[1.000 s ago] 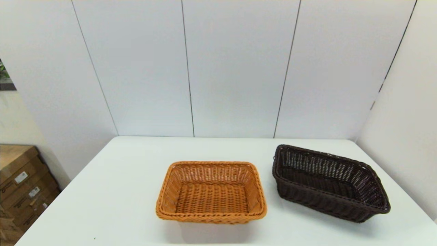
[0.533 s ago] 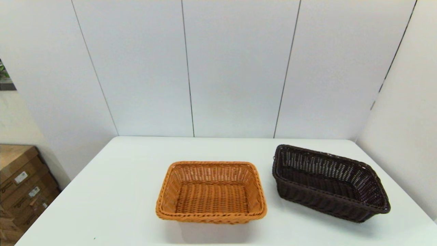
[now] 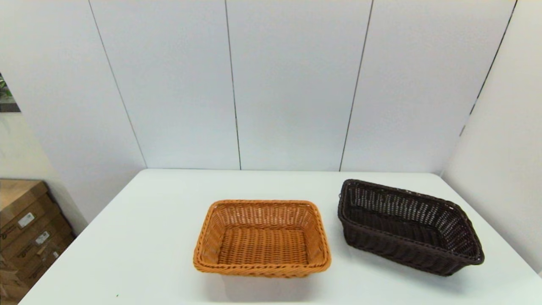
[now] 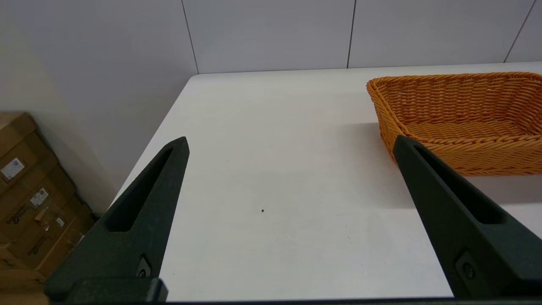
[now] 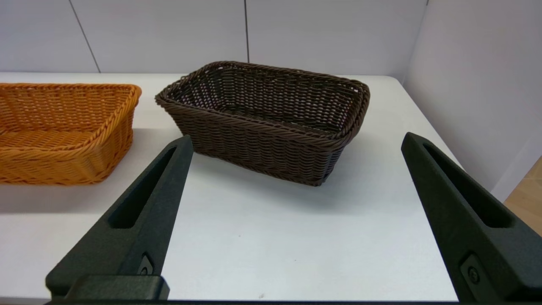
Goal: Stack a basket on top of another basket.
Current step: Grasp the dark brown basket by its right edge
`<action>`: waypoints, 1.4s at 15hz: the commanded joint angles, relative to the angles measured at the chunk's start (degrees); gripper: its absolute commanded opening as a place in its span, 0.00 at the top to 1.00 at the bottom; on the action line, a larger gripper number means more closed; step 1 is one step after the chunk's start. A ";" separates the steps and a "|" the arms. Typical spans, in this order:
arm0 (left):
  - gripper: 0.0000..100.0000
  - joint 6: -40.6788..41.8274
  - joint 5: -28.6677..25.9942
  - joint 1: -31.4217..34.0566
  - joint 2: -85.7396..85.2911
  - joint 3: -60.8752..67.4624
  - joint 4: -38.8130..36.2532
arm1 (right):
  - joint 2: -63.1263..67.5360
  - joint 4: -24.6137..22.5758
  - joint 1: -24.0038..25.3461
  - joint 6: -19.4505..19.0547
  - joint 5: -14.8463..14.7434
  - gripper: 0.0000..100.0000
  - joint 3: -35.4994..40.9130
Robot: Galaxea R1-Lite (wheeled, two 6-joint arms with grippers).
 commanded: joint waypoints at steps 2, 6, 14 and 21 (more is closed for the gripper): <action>0.00 0.03 0.00 0.00 -0.04 0.09 0.05 | 0.07 -0.01 0.00 0.00 0.01 0.00 0.00; 0.00 0.03 0.00 0.00 -0.04 0.09 0.05 | 0.07 -0.01 0.00 0.00 0.01 0.00 0.00; 0.00 0.03 0.00 0.00 -0.04 0.09 0.05 | 0.07 -0.01 0.00 -0.27 0.01 0.00 0.00; 0.00 0.03 0.00 0.00 -0.04 0.09 0.05 | 0.07 -0.01 0.00 -0.18 0.01 0.00 0.00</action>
